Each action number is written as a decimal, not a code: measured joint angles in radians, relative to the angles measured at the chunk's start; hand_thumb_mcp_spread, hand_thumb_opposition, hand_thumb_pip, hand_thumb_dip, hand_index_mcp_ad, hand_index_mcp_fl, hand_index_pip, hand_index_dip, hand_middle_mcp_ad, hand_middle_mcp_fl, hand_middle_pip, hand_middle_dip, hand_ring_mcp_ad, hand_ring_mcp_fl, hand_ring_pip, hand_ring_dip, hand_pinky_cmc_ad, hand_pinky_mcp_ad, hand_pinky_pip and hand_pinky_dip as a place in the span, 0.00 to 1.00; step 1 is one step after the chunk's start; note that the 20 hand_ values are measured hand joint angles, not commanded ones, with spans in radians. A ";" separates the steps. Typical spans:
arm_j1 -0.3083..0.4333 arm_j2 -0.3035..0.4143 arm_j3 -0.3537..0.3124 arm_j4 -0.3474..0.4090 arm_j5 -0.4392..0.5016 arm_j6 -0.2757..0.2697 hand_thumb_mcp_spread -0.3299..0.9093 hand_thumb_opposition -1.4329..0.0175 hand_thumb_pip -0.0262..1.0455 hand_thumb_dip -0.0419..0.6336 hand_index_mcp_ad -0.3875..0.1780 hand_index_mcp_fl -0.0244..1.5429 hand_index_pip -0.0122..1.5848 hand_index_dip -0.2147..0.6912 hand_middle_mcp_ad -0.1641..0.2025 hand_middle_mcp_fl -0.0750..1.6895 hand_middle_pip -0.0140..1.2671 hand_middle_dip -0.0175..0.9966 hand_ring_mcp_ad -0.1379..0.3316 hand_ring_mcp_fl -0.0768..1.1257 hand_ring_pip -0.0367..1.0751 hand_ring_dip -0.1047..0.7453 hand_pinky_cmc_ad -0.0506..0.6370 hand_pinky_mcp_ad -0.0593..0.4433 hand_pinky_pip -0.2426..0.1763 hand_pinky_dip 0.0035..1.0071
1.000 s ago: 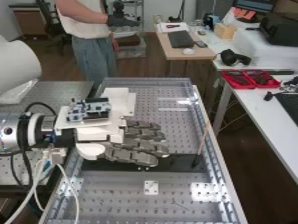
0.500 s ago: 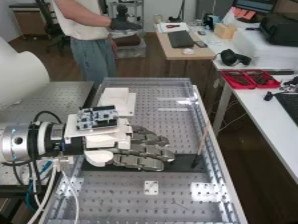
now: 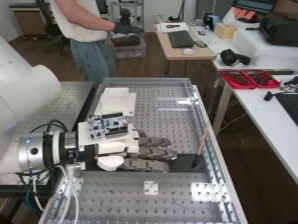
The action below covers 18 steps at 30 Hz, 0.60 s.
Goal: Grab the bearing and place it in the white container
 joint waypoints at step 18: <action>0.011 -0.004 -0.025 0.063 0.028 0.047 0.64 0.44 0.51 0.37 0.42 0.10 0.75 0.36 0.51 0.04 0.13 0.17 0.62 0.07 0.11 0.15 0.53 0.58 0.37 0.17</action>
